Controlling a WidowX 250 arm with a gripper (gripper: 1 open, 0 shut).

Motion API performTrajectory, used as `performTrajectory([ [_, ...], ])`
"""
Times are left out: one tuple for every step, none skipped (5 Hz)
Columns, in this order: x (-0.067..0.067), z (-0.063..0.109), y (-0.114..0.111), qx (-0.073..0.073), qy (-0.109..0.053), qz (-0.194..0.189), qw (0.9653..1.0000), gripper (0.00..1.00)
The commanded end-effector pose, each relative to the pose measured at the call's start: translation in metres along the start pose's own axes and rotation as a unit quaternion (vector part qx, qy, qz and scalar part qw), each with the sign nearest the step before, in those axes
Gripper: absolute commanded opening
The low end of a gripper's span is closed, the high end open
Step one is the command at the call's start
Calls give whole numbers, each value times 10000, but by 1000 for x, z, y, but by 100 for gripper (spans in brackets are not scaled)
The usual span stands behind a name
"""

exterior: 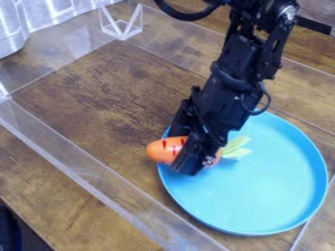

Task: Remove the carrot from inside the blue tray and put it on the table

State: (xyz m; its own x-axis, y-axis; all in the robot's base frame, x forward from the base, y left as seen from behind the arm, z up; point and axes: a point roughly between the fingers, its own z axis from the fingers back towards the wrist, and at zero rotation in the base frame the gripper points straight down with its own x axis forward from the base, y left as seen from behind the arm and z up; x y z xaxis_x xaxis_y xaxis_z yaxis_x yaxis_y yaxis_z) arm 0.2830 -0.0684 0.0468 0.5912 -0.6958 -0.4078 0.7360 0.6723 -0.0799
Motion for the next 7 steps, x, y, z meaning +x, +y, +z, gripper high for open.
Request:
performTrajectory([
  [-11, 36, 11, 275, -454, 122, 9985, 0],
  [-14, 37, 13, 273, -396, 126, 9988, 0],
  [-17, 35, 16, 261, -341, 125, 9990, 0],
  [-19, 33, 19, 243, -283, 123, 9992, 0],
  [-21, 30, 22, 213, -250, 139, 9994, 0],
  [-21, 24, 25, 168, -222, 160, 9995, 0],
  [-28, 24, 30, 167, -178, 199, 9995, 0],
])
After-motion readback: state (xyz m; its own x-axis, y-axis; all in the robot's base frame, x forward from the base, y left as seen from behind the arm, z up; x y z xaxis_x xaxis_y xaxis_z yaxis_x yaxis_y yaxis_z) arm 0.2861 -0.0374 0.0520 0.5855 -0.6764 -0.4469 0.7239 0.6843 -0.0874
